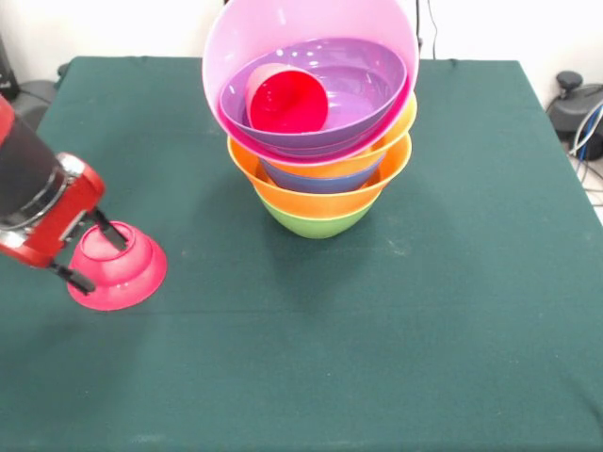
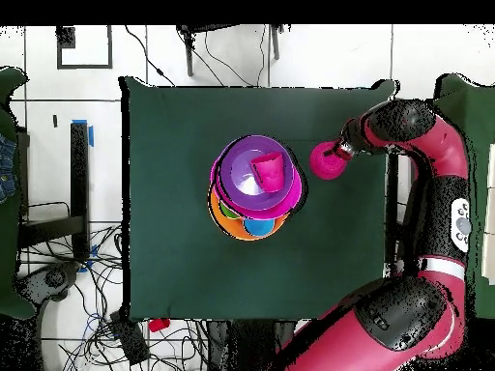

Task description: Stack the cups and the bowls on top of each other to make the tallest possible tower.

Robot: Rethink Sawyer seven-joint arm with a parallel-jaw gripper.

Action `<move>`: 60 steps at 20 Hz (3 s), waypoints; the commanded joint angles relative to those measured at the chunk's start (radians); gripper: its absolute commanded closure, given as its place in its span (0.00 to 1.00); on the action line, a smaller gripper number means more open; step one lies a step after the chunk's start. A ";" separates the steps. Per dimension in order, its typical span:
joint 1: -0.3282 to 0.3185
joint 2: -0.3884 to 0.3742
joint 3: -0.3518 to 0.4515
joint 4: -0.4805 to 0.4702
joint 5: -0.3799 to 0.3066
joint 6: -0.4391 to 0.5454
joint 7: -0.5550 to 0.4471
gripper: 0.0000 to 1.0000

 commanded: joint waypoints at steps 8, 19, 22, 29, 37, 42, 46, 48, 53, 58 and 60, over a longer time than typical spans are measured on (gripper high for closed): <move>0.044 -0.029 -0.049 -0.008 -0.032 0.054 -0.003 0.00; 0.034 -0.050 -0.097 0.068 -0.016 0.085 0.058 0.00; 0.037 -0.036 -0.106 0.065 -0.015 0.085 0.057 0.00; 0.045 0.009 -0.110 0.054 -0.004 0.036 0.079 0.00; 0.049 0.028 -0.109 0.064 0.017 -0.027 0.146 0.00; 0.049 0.039 -0.105 0.068 0.029 -0.066 0.153 0.00; 0.052 0.052 -0.107 0.060 0.033 -0.090 0.154 0.00; 0.051 0.057 -0.104 0.062 0.031 -0.115 0.138 0.00; 0.050 0.061 -0.110 0.064 0.021 -0.161 0.130 0.00; 0.057 0.085 -0.127 0.029 0.008 -0.157 0.124 1.00; 0.061 0.099 -0.140 0.020 0.005 -0.159 0.150 1.00</move>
